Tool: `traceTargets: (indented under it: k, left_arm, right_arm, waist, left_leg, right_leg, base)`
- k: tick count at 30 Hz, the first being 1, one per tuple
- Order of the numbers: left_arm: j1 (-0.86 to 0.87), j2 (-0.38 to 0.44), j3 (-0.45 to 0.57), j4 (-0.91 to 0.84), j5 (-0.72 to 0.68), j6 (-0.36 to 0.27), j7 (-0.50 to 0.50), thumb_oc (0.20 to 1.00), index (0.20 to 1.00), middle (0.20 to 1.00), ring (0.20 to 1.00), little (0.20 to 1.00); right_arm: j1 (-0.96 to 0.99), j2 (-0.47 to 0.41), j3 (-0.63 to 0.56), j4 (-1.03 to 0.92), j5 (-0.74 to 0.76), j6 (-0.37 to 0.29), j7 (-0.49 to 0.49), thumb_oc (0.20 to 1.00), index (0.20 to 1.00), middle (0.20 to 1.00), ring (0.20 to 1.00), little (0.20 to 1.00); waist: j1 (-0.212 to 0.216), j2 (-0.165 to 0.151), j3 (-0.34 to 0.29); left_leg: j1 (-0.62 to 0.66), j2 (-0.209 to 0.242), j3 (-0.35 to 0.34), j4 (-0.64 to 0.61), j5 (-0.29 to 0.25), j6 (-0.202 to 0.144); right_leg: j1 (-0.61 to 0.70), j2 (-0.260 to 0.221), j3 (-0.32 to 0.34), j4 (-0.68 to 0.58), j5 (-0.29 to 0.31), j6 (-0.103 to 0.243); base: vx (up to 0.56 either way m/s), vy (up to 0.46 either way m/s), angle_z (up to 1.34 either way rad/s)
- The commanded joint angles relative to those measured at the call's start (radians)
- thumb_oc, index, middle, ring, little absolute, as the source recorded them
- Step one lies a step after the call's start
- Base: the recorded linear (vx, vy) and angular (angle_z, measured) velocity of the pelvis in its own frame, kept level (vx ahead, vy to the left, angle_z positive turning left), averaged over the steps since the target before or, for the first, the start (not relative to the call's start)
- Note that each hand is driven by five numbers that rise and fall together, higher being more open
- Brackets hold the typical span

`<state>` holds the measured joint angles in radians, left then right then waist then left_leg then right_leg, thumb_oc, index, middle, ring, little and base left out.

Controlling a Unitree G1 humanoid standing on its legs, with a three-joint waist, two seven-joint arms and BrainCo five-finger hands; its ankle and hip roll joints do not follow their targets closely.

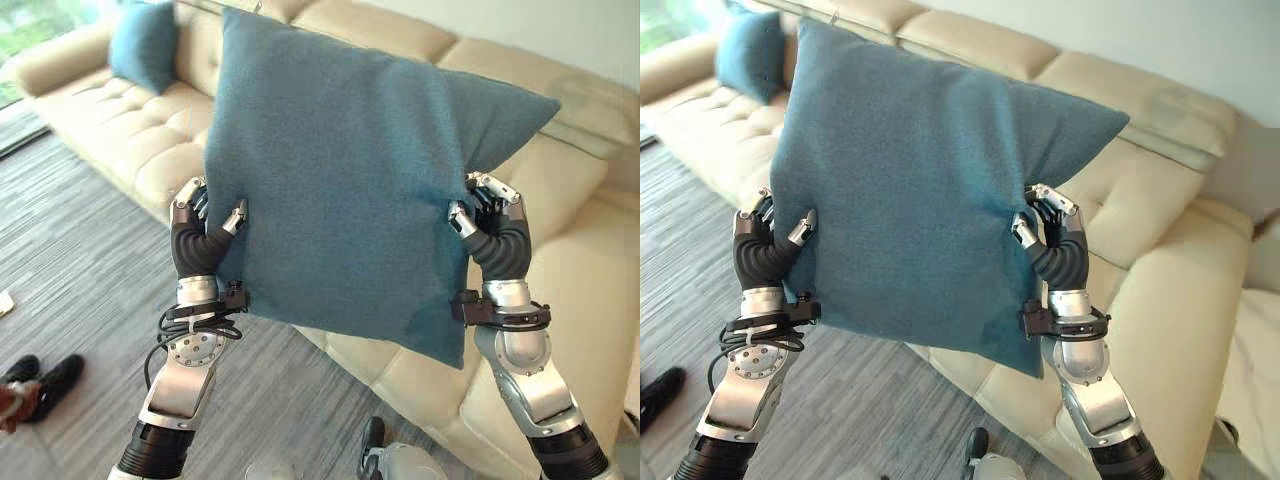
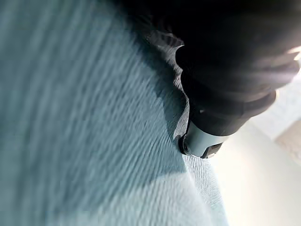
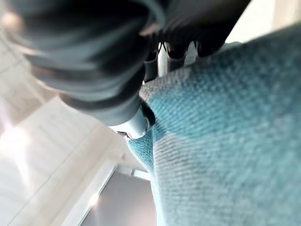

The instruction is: Pick up all the scattered cushions and arrange them neatly on the sofa.

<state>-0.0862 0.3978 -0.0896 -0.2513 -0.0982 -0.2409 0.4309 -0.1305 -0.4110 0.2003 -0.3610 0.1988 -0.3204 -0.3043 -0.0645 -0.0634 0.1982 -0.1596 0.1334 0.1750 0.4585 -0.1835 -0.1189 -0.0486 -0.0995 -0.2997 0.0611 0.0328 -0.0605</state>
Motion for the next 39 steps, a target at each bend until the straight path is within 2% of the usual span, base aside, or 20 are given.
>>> traceTargets:
  k: [1, 3, 5, 6, 7, 10, 12, 17, 19, 21, 23, 24, 25, 27, 28, 30, 32, 33, 36, 39]
  left_arm:
    - [-0.023, 0.023, -0.013, -0.104, 0.023, -0.081, -0.015, 0.200, 0.200, 0.200, 0.200, 0.200]
    - [0.001, 0.023, 0.003, -0.112, 0.028, -0.084, -0.015, 0.200, 0.200, 0.200, 0.200, 0.200]
    - [0.015, 0.025, 0.030, -0.122, 0.035, -0.088, -0.001, 0.200, 0.200, 0.200, 0.200, 0.200]
    - [0.016, 0.025, 0.030, -0.122, 0.035, -0.088, -0.001, 0.200, 0.200, 0.200, 0.200, 0.200]
    - [0.022, 0.024, 0.036, -0.128, 0.035, -0.086, -0.003, 0.200, 0.200, 0.200, 0.200, 0.200]
    - [0.047, 0.017, 0.040, -0.145, 0.029, -0.088, -0.012, 0.200, 0.200, 0.200, 0.200, 0.200]
    - [0.060, 0.019, 0.038, -0.155, 0.025, -0.094, -0.013, 0.200, 0.200, 0.200, 0.200, 0.200]
    - [0.062, 0.026, 0.017, -0.158, 0.011, -0.084, -0.022, 0.200, 0.200, 0.200, 0.200, 0.200]
    - [0.055, 0.031, 0.012, -0.155, 0.010, -0.078, -0.025, 0.200, 0.200, 0.200, 0.200, 0.200]
    - [0.048, 0.036, 0.012, -0.152, 0.013, -0.076, -0.023, 0.200, 0.200, 0.200, 0.200, 0.200]
    - [0.039, 0.046, 0.013, -0.151, 0.019, -0.075, -0.017, 0.200, 0.200, 0.200, 0.200, 0.200]
    - [0.027, 0.050, 0.016, -0.145, 0.022, -0.073, -0.008, 0.200, 0.200, 0.200, 0.200, 0.200]
    - [0.027, 0.050, 0.016, -0.145, 0.022, -0.073, -0.008, 0.200, 0.200, 0.200, 0.200, 0.200]
    - [0.021, 0.052, 0.023, -0.146, 0.029, -0.074, 0.000, 0.200, 0.200, 0.200, 0.200, 0.200]
    - [0.016, 0.052, 0.028, -0.145, 0.034, -0.076, 0.004, 0.200, 0.200, 0.200, 0.200, 0.200]
    - [0.009, 0.050, 0.033, -0.143, 0.040, -0.079, 0.007, 0.200, 0.200, 0.200, 0.200, 0.200]
    - [0.003, 0.047, 0.040, -0.136, 0.047, -0.085, 0.008, 0.200, 0.200, 0.200, 0.200, 0.200]
    - [0.002, 0.047, 0.042, -0.133, 0.052, -0.087, 0.004, 0.200, 0.200, 0.200, 0.200, 0.200]
    - [0.012, 0.034, 0.044, -0.123, 0.063, -0.088, 0.006, 0.200, 0.200, 0.200, 0.200, 0.200]
    - [0.025, 0.024, 0.041, -0.116, 0.058, -0.089, 0.001, 0.200, 0.200, 0.200, 0.200, 0.200]
  right_arm:
    - [-0.049, 0.007, 0.024, -0.097, 0.001, -0.099, 0.035, 0.200, 0.200, 0.200, 0.200, 0.200]
    - [-0.054, 0.014, 0.034, -0.090, 0.014, -0.098, 0.045, 0.200, 0.200, 0.200, 0.200, 0.200]
    - [-0.055, 0.016, 0.035, -0.083, 0.016, -0.101, 0.034, 0.200, 0.200, 0.200, 0.200, 0.200]
    - [-0.054, 0.016, 0.036, -0.084, 0.015, -0.100, 0.033, 0.200, 0.200, 0.200, 0.200, 0.200]
    - [-0.048, 0.012, 0.031, -0.091, 0.009, -0.096, 0.031, 0.200, 0.200, 0.200, 0.200, 0.200]
    - [-0.040, 0.004, 0.036, -0.109, -0.001, -0.088, 0.043, 0.200, 0.200, 0.200, 0.200, 0.200]
    - [-0.031, -0.001, 0.040, -0.115, -0.002, -0.080, 0.058, 0.200, 0.200, 0.200, 0.200, 0.200]
    - [-0.009, 0.001, 0.038, -0.126, -0.022, -0.058, 0.069, 0.200, 0.200, 0.200, 0.200, 0.200]
    - [-0.006, 0.013, 0.040, -0.133, -0.032, -0.051, 0.075, 0.200, 0.200, 0.200, 0.200, 0.200]
    - [-0.015, 0.018, 0.047, -0.132, -0.037, -0.047, 0.074, 0.200, 0.200, 0.200, 0.200, 0.200]
    - [-0.026, 0.025, 0.058, -0.130, -0.048, -0.041, 0.075, 0.200, 0.200, 0.200, 0.200, 0.200]
    - [-0.029, 0.040, 0.068, -0.121, -0.045, -0.044, 0.072, 0.200, 0.200, 0.200, 0.200, 0.200]
    - [-0.030, 0.040, 0.068, -0.120, -0.045, -0.044, 0.072, 0.200, 0.200, 0.200, 0.200, 0.200]
    - [-0.041, 0.042, 0.079, -0.116, -0.039, -0.044, 0.071, 0.200, 0.200, 0.200, 0.200, 0.200]
    - [-0.065, 0.041, 0.086, -0.110, -0.036, -0.045, 0.069, 0.200, 0.200, 0.200, 0.200, 0.200]
    - [-0.084, 0.046, 0.088, -0.107, -0.031, -0.050, 0.065, 0.200, 0.200, 0.200, 0.200, 0.200]
    - [-0.094, 0.051, 0.097, -0.101, -0.028, -0.053, 0.064, 0.200, 0.200, 0.200, 0.200, 0.200]
    - [-0.085, 0.052, 0.095, -0.099, -0.027, -0.054, 0.062, 0.200, 0.200, 0.200, 0.200, 0.200]
    - [-0.092, 0.048, 0.105, -0.086, -0.026, -0.058, 0.065, 0.200, 0.200, 0.200, 0.200, 0.200]
    - [-0.090, 0.035, 0.105, -0.083, -0.017, -0.060, 0.073, 0.200, 0.200, 0.200, 0.200, 0.200]
  waist:
    - [0.009, -0.010, -0.029]
    - [0.032, 0.009, -0.018]
    - [0.047, 0.024, -0.001]
    - [0.050, 0.023, -0.001]
    - [0.051, 0.034, 0.004]
    - [0.054, 0.061, -0.008]
    - [0.052, 0.072, -0.020]
    - [0.047, 0.061, -0.047]
    - [0.047, 0.053, -0.048]
    - [0.046, 0.050, -0.042]
    - [0.046, 0.047, -0.035]
    - [0.042, 0.047, -0.020]
    - [0.043, 0.046, -0.021]
    - [0.037, 0.042, -0.002]
    - [0.035, 0.041, 0.015]
    - [0.031, 0.041, 0.033]
    - [0.029, 0.041, 0.043]
    - [0.031, 0.036, 0.033]
    - [0.030, 0.022, 0.022]
    - [0.026, 0.025, 0.005]
  left_leg:
    - [-0.014, -0.062, -0.069, -0.112, 0.034, 0.062]
    - [-0.014, -0.071, -0.163, -0.313, 0.164, 0.039]
    - [-0.075, -0.089, -0.232, -0.437, 0.238, 0.027]
    - [-0.069, -0.089, -0.229, -0.446, 0.241, 0.026]
    - [-0.083, -0.087, -0.230, -0.473, 0.270, 0.018]
    - [-0.046, -0.078, -0.242, -0.505, 0.299, 0.015]
    - [-0.008, -0.077, -0.237, -0.517, 0.315, 0.012]
    - [0.027, -0.091, -0.178, -0.479, 0.273, 0.048]
    - [0.036, -0.094, -0.138, -0.464, 0.247, 0.074]
    - [0.042, -0.093, -0.117, -0.460, 0.236, 0.084]
    - [0.051, -0.088, -0.076, -0.454, 0.216, 0.099]
    - [0.068, -0.080, -0.036, -0.453, 0.200, 0.103]
    - [0.067, -0.080, -0.034, -0.453, 0.200, 0.103]
    - [0.080, -0.078, -0.003, -0.455, 0.188, 0.099]
    - [0.091, -0.073, 0.019, -0.458, 0.173, 0.093]
    - [0.108, -0.065, 0.030, -0.457, 0.156, 0.083]
    - [0.119, -0.050, 0.038, -0.452, 0.141, 0.070]
    - [0.125, -0.055, 0.041, -0.451, 0.133, 0.065]
    - [0.149, -0.056, 0.044, -0.448, 0.121, 0.052]
    - [0.162, -0.034, 0.039, -0.436, 0.108, 0.039]
  right_leg:
    - [0.008, 0.035, 0.041, -0.081, -0.067, 0.135]
    - [0.028, 0.063, 0.102, -0.080, -0.071, 0.133]
    - [0.064, 0.089, 0.172, -0.078, -0.099, 0.125]
    - [0.064, 0.088, 0.176, -0.077, -0.101, 0.124]
    - [0.081, 0.097, 0.211, -0.069, -0.115, 0.119]
    - [0.101, 0.109, 0.267, -0.057, -0.140, 0.117]
    - [0.112, 0.097, 0.292, -0.054, -0.146, 0.119]
    - [0.128, 0.047, 0.330, -0.046, -0.161, 0.143]
    - [0.099, 0.034, 0.346, 0.021, -0.173, 0.156]
    - [0.068, 0.034, 0.353, 0.070, -0.172, 0.166]
    - [0.013, 0.028, 0.348, 0.155, -0.179, 0.183]
    - [-0.050, 0.013, 0.317, 0.218, -0.161, 0.195]
    - [-0.052, 0.013, 0.318, 0.220, -0.162, 0.195]
    - [-0.100, -0.008, 0.266, 0.183, -0.124, 0.197]
    - [-0.149, -0.037, 0.207, 0.104, -0.069, 0.202]
    - [-0.208, -0.061, 0.150, 0.016, -0.012, 0.219]
    - [-0.237, -0.085, 0.097, -0.048, 0.014, 0.229]
    - [-0.211, -0.091, 0.077, -0.095, 0.021, 0.236]
    - [-0.180, -0.092, 0.064, -0.113, 0.067, 0.234]
    - [-0.164, -0.088, 0.062, -0.111, 0.074, 0.230]
  base:
    - [0.21, 0.102, -0.95]
    - [0.21, 0.093, -1.05]
    - [0.26, 0.055, -1.25]
    - [0.28, 0.069, -1.23]
    - [0.17, 0.080, -1.29]
    - [0.20, 0.144, -1.04]
    - [0.17, 0.181, -0.52]
    - [0.19, 0.140, -0.35]
    - [0.13, 0.115, -0.66]
    - [0.04, 0.071, -0.87]
    - [0.04, 0.092, -0.55]
    - [0.03, 0.066, -0.71]
    - [0.00, 0.031, -0.75]
    - [-0.01, -0.061, -0.67]
    - [0.04, -0.135, -0.57]
    - [0.09, -0.156, -0.41]
    - [0.14, -0.179, -0.33]
    - [0.15, -0.183, -0.01]
    - [0.16, -0.195, 0.22]
    - [0.18, -0.187, 0.03]
